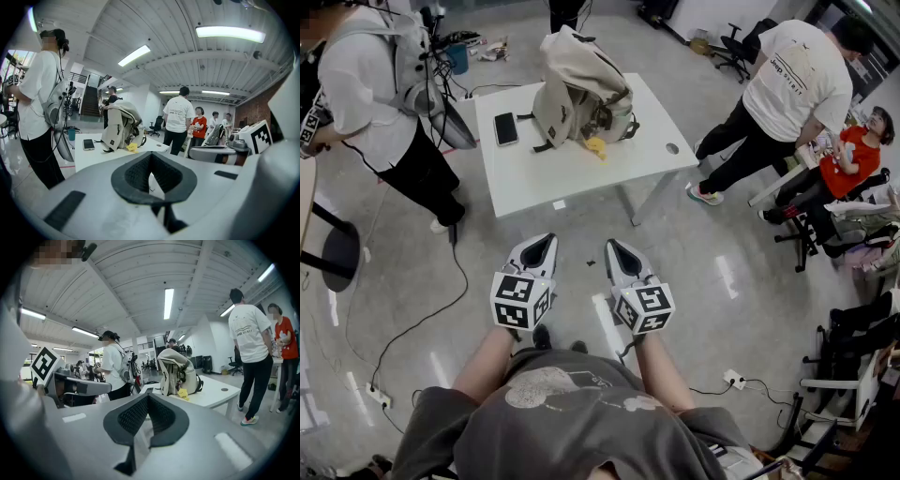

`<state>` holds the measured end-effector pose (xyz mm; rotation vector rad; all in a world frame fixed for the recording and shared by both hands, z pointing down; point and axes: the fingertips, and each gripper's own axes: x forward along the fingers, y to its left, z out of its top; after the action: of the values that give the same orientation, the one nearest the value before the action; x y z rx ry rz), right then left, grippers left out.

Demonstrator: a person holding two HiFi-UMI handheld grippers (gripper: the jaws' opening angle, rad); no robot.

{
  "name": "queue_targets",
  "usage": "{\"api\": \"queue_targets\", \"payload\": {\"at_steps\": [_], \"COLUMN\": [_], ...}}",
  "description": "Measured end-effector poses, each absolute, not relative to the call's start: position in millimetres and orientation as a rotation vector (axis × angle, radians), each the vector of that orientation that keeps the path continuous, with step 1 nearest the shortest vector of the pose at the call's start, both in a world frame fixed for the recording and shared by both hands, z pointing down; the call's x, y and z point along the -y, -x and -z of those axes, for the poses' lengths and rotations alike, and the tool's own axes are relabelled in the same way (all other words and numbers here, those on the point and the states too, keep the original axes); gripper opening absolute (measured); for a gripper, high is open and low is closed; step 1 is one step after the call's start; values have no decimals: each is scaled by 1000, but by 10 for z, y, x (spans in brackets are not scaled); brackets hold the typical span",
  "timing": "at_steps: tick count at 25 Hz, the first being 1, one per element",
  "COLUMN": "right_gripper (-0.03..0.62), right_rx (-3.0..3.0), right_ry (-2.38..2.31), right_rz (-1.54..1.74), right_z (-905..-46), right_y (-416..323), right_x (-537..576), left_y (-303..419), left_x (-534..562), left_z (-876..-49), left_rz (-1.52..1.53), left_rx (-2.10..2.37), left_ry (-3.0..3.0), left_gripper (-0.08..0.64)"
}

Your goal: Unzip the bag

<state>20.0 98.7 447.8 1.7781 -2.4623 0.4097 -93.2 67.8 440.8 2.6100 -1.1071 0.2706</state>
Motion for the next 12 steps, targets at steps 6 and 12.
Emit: {"api": "queue_targets", "payload": {"at_steps": [6,12], "right_gripper": [0,-1], "right_rx": [2456,2464], "right_ry": [-1779,-1765], "right_rz": [-423,-423], "right_z": [-4513,-4494], "right_y": [-224,-178], "right_x": [-1005,-1032], "left_y": [888,927], "left_x": [-696,-751], "left_z": [-4376,-4367], "left_rz": [-265,-272], "left_rx": [1099,1106], "left_ry": [-2621,-2617], "left_gripper": [5,5]}}
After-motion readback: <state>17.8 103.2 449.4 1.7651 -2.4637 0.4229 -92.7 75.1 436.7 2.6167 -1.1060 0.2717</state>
